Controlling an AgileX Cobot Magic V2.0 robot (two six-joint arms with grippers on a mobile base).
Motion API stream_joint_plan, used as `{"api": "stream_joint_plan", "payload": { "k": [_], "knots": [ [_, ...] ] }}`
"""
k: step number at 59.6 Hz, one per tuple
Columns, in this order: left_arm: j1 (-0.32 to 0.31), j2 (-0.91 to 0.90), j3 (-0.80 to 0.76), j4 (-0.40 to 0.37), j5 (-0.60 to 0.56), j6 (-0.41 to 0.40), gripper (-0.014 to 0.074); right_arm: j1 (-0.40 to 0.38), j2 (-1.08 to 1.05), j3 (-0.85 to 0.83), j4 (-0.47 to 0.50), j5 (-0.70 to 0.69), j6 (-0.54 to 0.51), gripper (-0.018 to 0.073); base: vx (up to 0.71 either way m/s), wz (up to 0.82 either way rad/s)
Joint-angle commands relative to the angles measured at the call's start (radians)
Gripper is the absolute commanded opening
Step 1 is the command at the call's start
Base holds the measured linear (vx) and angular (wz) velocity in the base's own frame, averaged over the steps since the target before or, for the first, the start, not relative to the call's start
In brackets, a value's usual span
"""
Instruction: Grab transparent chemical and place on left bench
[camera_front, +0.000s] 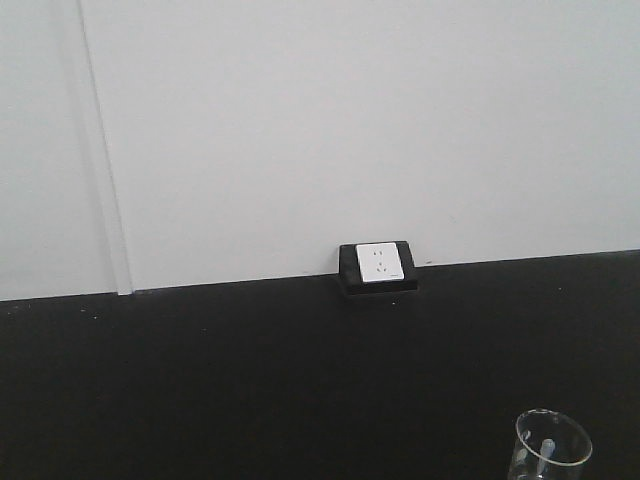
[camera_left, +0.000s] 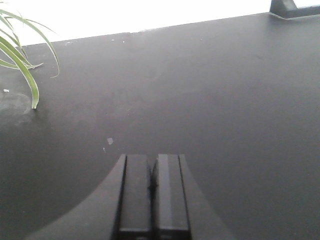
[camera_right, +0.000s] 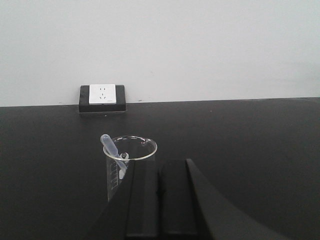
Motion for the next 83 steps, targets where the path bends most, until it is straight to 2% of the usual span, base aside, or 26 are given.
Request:
{"api": "stream_joint_plan", "payload": {
  "k": [1,55,60,66,74,83],
  "knots": [
    [-0.002,-0.019,0.016,-0.001,-0.078,-0.008,-0.0003,-0.004,-0.008,0.007,-0.01,-0.081,-0.007,-0.0004,0.0,0.0],
    [-0.002,-0.019,0.016,-0.001,-0.078,-0.008,-0.0003,-0.004,-0.008,0.007,-0.007,-0.09,-0.007,-0.0004,0.0,0.0],
    [-0.002,-0.019,0.016,-0.001,-0.078,-0.008,-0.0003,-0.004,-0.008,0.007,-0.001,-0.124,-0.001,-0.0004,0.0,0.0],
    [-0.002,-0.019,0.016,-0.001,-0.078,-0.008,-0.0003,-0.004,-0.002,0.001,0.001,-0.238,0.017,-0.0004,0.0,0.0],
    [-0.002,-0.019,0.016,-0.001,-0.078,-0.008,-0.0003,-0.001,0.079,-0.087,-0.014,-0.244,0.019,-0.0002,0.0,0.0],
    [-0.002,-0.019,0.016,-0.001,-0.078,-0.008,-0.0003,-0.001,0.287,-0.252,-0.057,-0.227,0.019,-0.0001,0.0,0.0]
  ]
}}
